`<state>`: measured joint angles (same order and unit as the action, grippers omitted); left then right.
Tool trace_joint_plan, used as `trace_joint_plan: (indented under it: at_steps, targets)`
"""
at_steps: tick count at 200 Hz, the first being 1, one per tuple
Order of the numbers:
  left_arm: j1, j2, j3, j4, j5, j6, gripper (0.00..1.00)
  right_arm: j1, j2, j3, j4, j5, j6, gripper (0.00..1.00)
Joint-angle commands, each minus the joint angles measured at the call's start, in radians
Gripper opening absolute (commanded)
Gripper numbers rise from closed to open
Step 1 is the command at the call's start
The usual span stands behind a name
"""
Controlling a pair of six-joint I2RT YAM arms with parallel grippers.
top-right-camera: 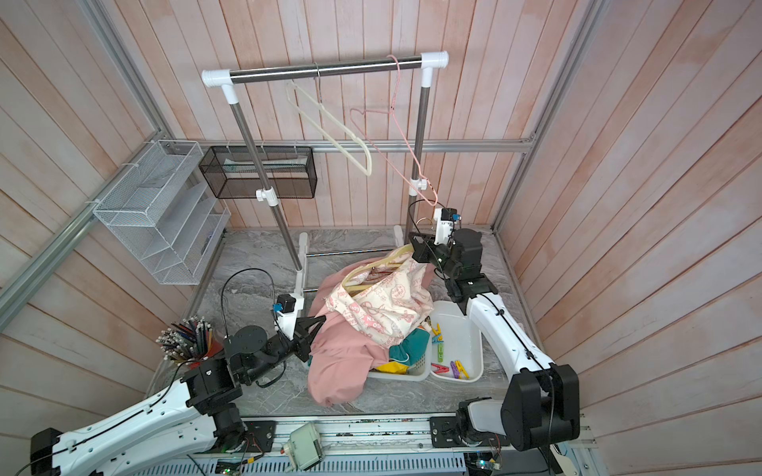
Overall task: Remove the clothespins securing jackets to the hanger
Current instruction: Remove the jacket from the hanger.
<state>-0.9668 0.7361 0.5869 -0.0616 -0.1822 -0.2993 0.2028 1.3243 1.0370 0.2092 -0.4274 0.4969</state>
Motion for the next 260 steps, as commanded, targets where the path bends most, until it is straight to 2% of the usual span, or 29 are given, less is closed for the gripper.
trace_joint_plan:
  at_steps: [1,20,53,78,97,107,118,142,191,202,234,260]
  targets:
    - [0.004,-0.012,-0.006,-0.013,0.010,-0.013,0.00,-0.032,0.003,0.033,0.081,0.068,-0.002,0.00]
    - [0.004,0.041,0.014,-0.037,0.009,-0.015,0.00,-0.022,-0.002,0.038,0.094,0.033,0.016,0.00]
    - [0.004,0.155,0.052,-0.074,-0.001,-0.009,0.00,-0.028,-0.002,0.055,0.084,0.048,0.024,0.00]
    - [0.004,0.194,0.081,-0.097,-0.015,0.007,0.00,-0.020,-0.004,0.052,0.107,0.022,0.050,0.00]
    - [0.004,0.180,0.112,-0.094,-0.009,0.028,0.35,0.010,-0.005,0.053,0.110,0.026,0.030,0.00]
    - [0.004,0.169,0.139,-0.090,-0.001,0.050,0.46,0.033,-0.005,0.055,0.104,0.032,0.011,0.00]
    - [0.004,0.163,0.182,-0.096,0.003,0.068,0.64,0.050,-0.003,0.054,0.109,0.034,0.000,0.00]
    - [0.004,0.167,0.285,-0.138,-0.016,0.108,0.75,0.081,-0.005,0.053,0.119,0.038,-0.014,0.00]
    - [0.004,0.217,0.407,-0.178,-0.024,0.179,0.77,0.107,-0.008,0.057,0.115,0.049,-0.032,0.00]
    - [0.048,0.249,0.432,-0.190,-0.012,0.195,0.77,0.114,-0.008,0.059,0.119,0.049,-0.030,0.00]
    - [0.134,0.325,0.463,-0.185,0.128,0.216,0.68,0.124,-0.008,0.063,0.122,0.044,-0.032,0.00]
    - [0.177,0.364,0.491,-0.191,0.198,0.216,0.56,0.125,-0.016,0.060,0.123,0.041,-0.035,0.00]
